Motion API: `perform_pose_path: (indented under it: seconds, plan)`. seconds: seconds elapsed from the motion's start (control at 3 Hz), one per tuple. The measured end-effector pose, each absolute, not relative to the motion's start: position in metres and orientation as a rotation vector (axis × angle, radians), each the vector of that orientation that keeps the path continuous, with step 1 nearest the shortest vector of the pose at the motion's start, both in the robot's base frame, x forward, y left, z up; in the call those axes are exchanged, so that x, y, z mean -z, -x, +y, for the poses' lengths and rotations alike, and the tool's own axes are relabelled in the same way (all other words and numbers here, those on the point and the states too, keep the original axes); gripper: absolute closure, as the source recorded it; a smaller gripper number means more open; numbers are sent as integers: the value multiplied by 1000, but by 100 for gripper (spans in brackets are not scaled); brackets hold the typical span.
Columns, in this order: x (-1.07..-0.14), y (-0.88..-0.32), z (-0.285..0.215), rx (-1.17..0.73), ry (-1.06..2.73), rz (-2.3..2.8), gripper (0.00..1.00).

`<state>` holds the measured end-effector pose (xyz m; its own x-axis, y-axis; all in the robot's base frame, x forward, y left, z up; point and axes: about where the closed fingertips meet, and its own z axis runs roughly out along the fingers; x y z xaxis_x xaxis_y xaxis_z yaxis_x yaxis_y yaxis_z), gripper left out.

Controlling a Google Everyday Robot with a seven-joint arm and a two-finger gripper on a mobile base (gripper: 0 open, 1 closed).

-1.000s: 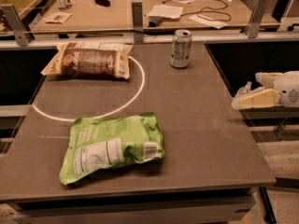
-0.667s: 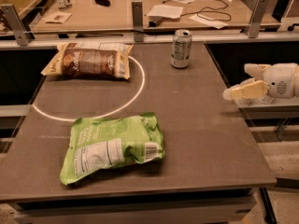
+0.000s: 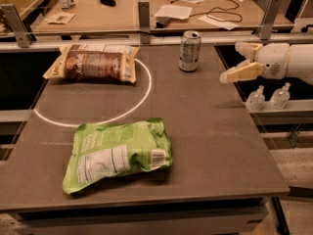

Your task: Move 7up can near green rice chip bag

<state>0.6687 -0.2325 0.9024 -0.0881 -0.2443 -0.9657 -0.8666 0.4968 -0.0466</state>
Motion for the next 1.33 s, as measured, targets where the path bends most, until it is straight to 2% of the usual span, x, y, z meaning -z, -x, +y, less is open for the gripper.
perform_pose_path:
  seconds: [1.0,1.33]
  plan:
    - [-870,-755,-201,-669,966,1703,0]
    - [-874,-769,-184,-686,956,1686,0]
